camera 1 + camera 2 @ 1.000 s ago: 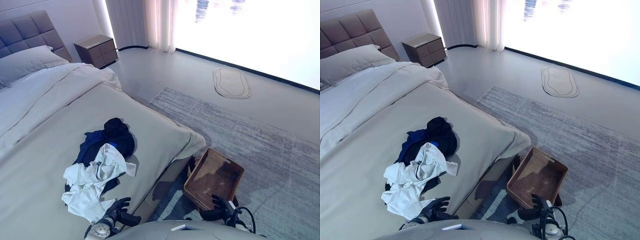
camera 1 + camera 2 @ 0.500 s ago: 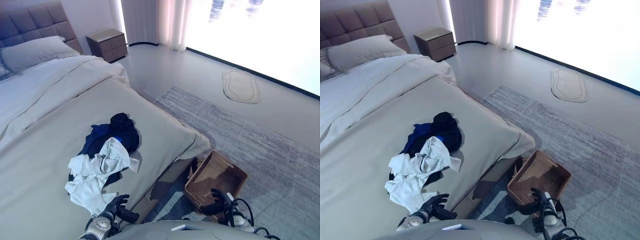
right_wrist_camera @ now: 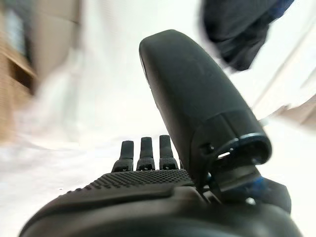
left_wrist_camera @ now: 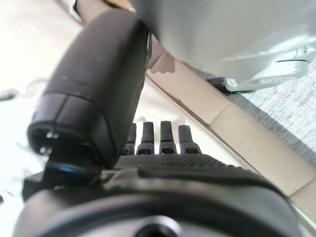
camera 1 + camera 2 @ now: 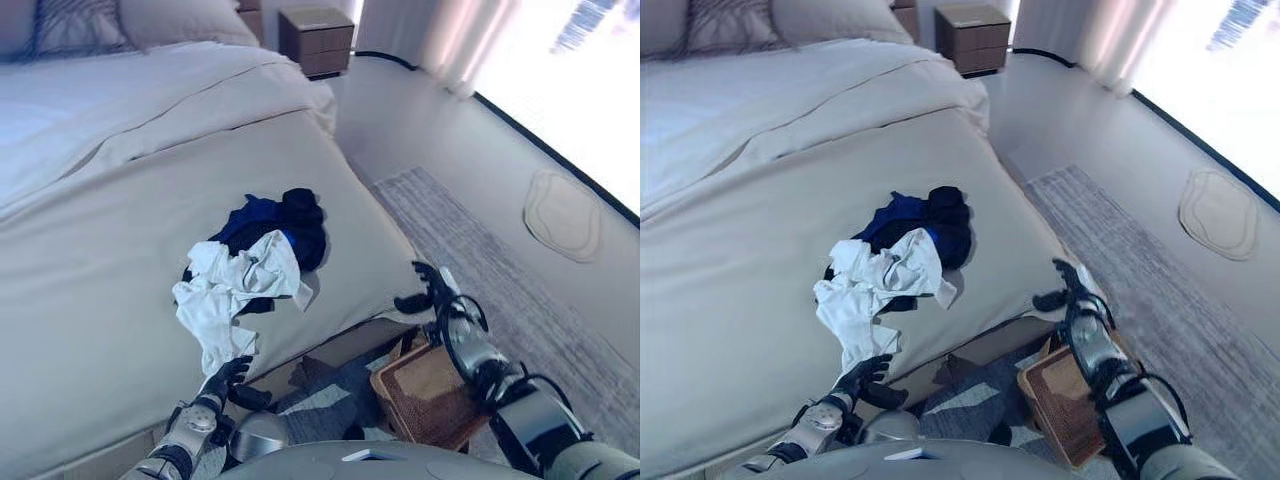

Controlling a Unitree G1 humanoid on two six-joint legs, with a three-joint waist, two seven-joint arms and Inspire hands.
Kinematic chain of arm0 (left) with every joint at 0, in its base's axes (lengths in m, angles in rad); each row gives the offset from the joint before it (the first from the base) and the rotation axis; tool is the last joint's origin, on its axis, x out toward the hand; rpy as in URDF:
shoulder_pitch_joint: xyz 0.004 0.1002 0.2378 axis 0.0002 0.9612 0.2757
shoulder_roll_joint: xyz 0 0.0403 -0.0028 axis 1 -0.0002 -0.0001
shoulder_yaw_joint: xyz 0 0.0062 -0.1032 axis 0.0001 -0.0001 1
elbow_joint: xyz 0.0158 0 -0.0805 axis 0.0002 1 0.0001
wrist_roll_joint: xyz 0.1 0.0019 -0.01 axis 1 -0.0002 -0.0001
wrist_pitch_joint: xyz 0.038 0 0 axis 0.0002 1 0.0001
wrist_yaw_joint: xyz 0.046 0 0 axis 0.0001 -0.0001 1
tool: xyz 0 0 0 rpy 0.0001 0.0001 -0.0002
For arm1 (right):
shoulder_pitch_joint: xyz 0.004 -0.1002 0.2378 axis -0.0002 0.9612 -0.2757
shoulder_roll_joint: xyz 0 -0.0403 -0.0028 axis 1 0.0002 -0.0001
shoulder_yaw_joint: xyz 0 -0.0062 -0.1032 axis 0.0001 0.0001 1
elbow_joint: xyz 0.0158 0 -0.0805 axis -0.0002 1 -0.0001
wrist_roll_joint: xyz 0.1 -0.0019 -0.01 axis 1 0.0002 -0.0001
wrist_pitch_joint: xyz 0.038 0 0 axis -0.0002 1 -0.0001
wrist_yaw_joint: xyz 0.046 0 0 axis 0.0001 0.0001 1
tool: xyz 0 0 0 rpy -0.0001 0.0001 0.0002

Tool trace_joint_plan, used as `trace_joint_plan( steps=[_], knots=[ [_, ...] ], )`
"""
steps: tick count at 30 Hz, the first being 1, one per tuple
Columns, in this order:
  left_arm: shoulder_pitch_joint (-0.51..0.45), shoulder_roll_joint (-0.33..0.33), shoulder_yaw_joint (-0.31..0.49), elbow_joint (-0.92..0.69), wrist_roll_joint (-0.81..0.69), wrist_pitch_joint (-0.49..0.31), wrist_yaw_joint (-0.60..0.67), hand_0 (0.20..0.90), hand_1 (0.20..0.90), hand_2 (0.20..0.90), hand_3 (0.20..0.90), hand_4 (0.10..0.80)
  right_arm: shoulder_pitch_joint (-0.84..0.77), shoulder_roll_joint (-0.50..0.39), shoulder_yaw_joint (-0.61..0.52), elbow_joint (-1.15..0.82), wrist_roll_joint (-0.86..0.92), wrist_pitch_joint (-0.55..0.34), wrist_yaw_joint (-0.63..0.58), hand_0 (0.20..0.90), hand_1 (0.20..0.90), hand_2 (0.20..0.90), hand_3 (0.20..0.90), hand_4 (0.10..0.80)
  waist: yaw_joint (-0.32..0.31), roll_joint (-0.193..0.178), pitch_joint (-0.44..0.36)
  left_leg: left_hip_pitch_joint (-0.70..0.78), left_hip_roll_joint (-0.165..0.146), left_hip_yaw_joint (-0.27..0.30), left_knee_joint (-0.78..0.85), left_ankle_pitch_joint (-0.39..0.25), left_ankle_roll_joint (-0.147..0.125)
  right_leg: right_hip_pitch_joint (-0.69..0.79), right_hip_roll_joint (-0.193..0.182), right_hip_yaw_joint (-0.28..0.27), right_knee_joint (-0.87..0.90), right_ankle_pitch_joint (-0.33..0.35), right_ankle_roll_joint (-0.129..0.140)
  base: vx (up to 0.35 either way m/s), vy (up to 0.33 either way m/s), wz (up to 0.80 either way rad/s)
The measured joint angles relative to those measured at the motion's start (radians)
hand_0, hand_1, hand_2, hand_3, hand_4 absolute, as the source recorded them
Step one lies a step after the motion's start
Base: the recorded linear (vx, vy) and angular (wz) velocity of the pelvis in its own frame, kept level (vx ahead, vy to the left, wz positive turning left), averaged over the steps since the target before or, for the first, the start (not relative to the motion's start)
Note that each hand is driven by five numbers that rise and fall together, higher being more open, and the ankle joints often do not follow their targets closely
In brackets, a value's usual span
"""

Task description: Pick up the clothes from the bed and place them into the basket

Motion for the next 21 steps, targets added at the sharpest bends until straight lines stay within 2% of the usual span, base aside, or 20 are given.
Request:
trace_joint_plan(
  steps=[4, 7, 10, 14, 17, 21],
  knots=[
    [0.01, 0.063, 0.0, 0.021, 0.004, 0.026, -0.001, 0.9, 0.9, 0.9, 0.9, 0.8, -0.127, -0.007, 0.038, -0.043, -0.052, 0.006, -0.008, 0.9, 0.9, 0.9, 0.9, 0.8, 0.047, -0.027, 0.034, -0.028, -0.019, -0.042, 0.009, 0.001, 0.0, 0.0, -0.014, -0.044, 0.0, -0.007, 0.01, 0.066, 0.067, 0.34],
    [0.037, 0.086, -0.005, 0.03, 0.004, 0.036, 0.0, 0.9, 0.9, 0.9, 0.9, 0.8, -0.195, -0.012, 0.044, -0.052, -0.098, 0.006, -0.039, 0.9, 0.9, 0.9, 0.9, 0.8, 0.086, -0.031, 0.073, -0.064, -0.043, -0.075, 0.042, 0.003, -0.003, -0.007, -0.029, -0.074, 0.0, -0.006, 0.009, -0.089, 0.006, 0.41],
    [0.024, 0.104, -0.018, 0.03, 0.004, 0.039, 0.006, 0.9, 0.9, 0.9, 0.9, 0.8, -0.298, -0.023, 0.116, -0.053, -0.151, 0.005, -0.1, 0.9, 0.9, 0.9, 0.9, 0.8, 0.134, -0.038, 0.128, -0.146, -0.05, -0.102, 0.089, -0.002, -0.012, -0.053, -0.031, -0.092, 0.001, -0.004, 0.006, -0.075, -0.011, 0.3],
    [0.0, 0.099, -0.028, 0.024, 0.003, 0.036, 0.017, 0.9, 0.9, 0.9, 0.9, 0.8, -0.362, -0.017, 0.161, -0.101, -0.186, 0.008, -0.123, 0.9, 0.9, 0.9, 0.9, 0.8, 0.18, -0.05, 0.18, -0.183, -0.061, -0.12, 0.114, -0.012, -0.026, -0.067, -0.031, -0.114, 0.001, -0.002, 0.004, 0.007, 0.079, 0.16],
    [-0.022, 0.098, -0.047, -0.003, 0.003, 0.017, 0.023, 0.9, 0.9, 0.9, 0.9, 0.8, -0.412, -0.015, 0.189, -0.106, -0.194, 0.023, -0.117, 0.9, 0.9, 0.9, 0.9, 0.8, 0.188, -0.064, 0.206, -0.207, -0.063, -0.13, 0.13, -0.021, -0.037, -0.079, -0.037, -0.128, 0.008, -0.002, 0.004, -0.011, 0.07, 0.14],
    [-0.092, 0.092, -0.064, -0.069, -0.013, -0.016, 0.044, 0.9, 0.9, 0.9, 0.9, 0.8, -0.479, -0.013, 0.192, -0.091, -0.198, 0.038, -0.082, 0.9, 0.9, 0.9, 0.9, 0.8, 0.206, -0.072, 0.239, -0.274, -0.067, -0.136, 0.16, -0.021, -0.033, -0.141, -0.043, -0.13, 0.029, -0.002, 0.004, -0.016, 0.101, 0.05]
  ],
)
